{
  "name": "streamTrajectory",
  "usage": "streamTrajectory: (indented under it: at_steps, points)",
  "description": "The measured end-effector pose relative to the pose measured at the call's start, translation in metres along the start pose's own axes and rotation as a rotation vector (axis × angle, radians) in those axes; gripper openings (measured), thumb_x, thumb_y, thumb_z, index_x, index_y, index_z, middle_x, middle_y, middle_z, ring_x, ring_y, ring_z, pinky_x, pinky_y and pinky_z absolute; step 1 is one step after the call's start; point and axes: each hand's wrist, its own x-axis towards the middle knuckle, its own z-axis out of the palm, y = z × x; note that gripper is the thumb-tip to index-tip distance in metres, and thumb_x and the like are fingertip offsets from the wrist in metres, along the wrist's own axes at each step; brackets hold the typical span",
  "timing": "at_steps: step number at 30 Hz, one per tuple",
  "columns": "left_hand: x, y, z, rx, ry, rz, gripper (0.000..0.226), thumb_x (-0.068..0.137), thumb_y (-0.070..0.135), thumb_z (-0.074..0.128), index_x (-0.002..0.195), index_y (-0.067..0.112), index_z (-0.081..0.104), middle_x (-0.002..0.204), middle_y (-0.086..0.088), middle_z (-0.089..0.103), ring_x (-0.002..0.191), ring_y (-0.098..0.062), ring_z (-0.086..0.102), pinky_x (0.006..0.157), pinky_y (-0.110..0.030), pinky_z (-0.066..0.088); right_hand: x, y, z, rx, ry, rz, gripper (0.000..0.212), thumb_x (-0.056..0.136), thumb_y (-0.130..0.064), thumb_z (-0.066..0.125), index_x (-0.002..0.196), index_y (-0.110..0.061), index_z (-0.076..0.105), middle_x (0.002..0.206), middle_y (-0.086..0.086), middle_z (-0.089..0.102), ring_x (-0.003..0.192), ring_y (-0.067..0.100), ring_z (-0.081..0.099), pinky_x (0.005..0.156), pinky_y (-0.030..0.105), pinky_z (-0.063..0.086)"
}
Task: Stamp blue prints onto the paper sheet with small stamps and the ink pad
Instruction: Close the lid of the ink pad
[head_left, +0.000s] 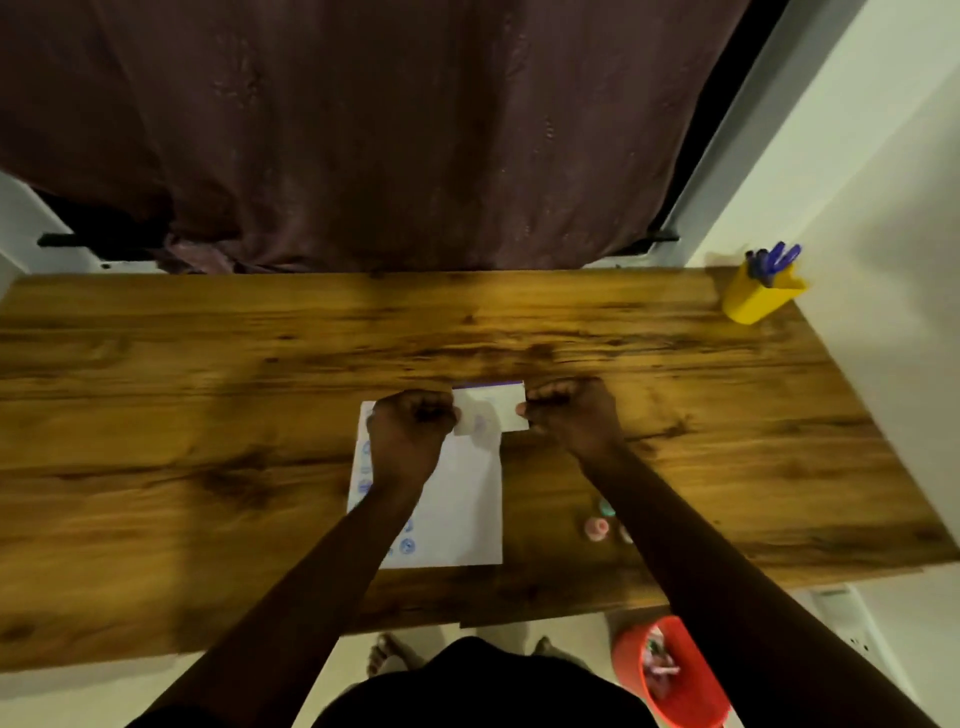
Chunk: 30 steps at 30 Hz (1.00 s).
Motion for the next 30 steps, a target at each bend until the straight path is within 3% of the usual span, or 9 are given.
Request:
streamTrajectory:
  at_steps: [3, 7, 9, 14, 18, 24, 27, 30]
  points:
    - [-0.003, 0.002, 0.034, 0.032, -0.09, 0.034, 0.019, 0.078, 0.007, 0.087, 0.085, 0.021, 0.077, 0.093, 0.002, 0.075, 0.081, 0.005, 0.065, 0.086, -0.025, 0.056, 0.011, 0.009, -0.034, -0.006, 0.034, 0.067, 0.022, 0.072, -0.001, 0.09, 0.089, 0.003, 0.078, 0.08, 0.019, 0.075, 0.062, 0.026, 0.069, 0.065, 0.037, 0.062]
    - [-0.01, -0.002, 0.072, 0.047, -0.193, -0.012, 0.013, 0.081, 0.001, 0.084, 0.091, 0.008, 0.079, 0.105, -0.014, 0.077, 0.102, -0.028, 0.074, 0.096, -0.051, 0.06, 0.026, 0.028, -0.065, -0.098, 0.072, 0.139, 0.021, 0.069, -0.004, 0.092, 0.085, -0.001, 0.079, 0.083, 0.017, 0.079, 0.061, 0.023, 0.073, 0.064, 0.035, 0.065]
    - [-0.014, -0.008, 0.083, 0.083, -0.221, -0.044, 0.014, 0.082, 0.003, 0.083, 0.096, 0.003, 0.08, 0.11, -0.02, 0.078, 0.108, -0.034, 0.073, 0.096, -0.055, 0.06, 0.031, 0.041, -0.073, -0.135, 0.073, 0.155, 0.02, 0.069, -0.006, 0.093, 0.084, -0.003, 0.08, 0.083, 0.017, 0.079, 0.062, 0.023, 0.074, 0.064, 0.037, 0.066]
    - [-0.02, -0.01, 0.097, 0.186, -0.254, -0.079, 0.02, 0.083, 0.01, 0.083, 0.103, 0.01, 0.082, 0.107, -0.012, 0.081, 0.101, -0.023, 0.076, 0.095, -0.042, 0.061, 0.037, 0.064, -0.081, -0.176, 0.047, 0.154, 0.026, 0.069, -0.009, 0.093, 0.09, -0.001, 0.08, 0.086, 0.019, 0.079, 0.082, 0.032, 0.077, 0.076, 0.049, 0.065]
    - [-0.022, -0.011, 0.102, 0.297, -0.263, -0.032, 0.021, 0.084, 0.015, 0.083, 0.105, 0.014, 0.082, 0.105, -0.005, 0.082, 0.079, 0.003, 0.065, 0.08, -0.012, 0.048, 0.038, 0.076, -0.081, -0.203, 0.043, 0.168, 0.025, 0.068, -0.013, 0.093, 0.089, -0.006, 0.081, 0.089, 0.014, 0.08, 0.084, 0.028, 0.077, 0.075, 0.044, 0.065]
    - [-0.024, -0.008, 0.105, 0.342, -0.266, -0.023, 0.02, 0.085, 0.015, 0.082, 0.105, 0.014, 0.082, 0.107, -0.004, 0.082, 0.084, 0.001, 0.064, 0.096, -0.025, 0.053, 0.041, 0.082, -0.08, -0.238, 0.05, 0.163, 0.02, 0.068, -0.02, 0.094, 0.083, -0.017, 0.08, 0.089, 0.006, 0.08, 0.077, 0.017, 0.075, 0.059, 0.027, 0.057]
    - [-0.025, -0.008, 0.106, 0.363, -0.271, -0.013, 0.02, 0.085, 0.014, 0.082, 0.105, 0.013, 0.082, 0.107, -0.005, 0.082, 0.083, 0.0, 0.064, 0.094, -0.024, 0.053, 0.042, 0.086, -0.08, -0.278, 0.045, 0.151, 0.024, 0.069, -0.022, 0.093, 0.089, -0.015, 0.081, 0.091, 0.005, 0.08, 0.072, 0.011, 0.07, 0.052, 0.02, 0.049]
    - [-0.027, -0.01, 0.106, 0.378, -0.272, 0.003, 0.02, 0.086, 0.012, 0.081, 0.106, 0.011, 0.082, 0.109, -0.006, 0.082, 0.088, -0.003, 0.066, 0.094, -0.023, 0.052, 0.041, 0.091, -0.078, -0.276, 0.04, 0.137, 0.024, 0.071, -0.021, 0.092, 0.091, -0.013, 0.081, 0.09, 0.008, 0.081, 0.076, 0.016, 0.074, 0.051, 0.019, 0.047]
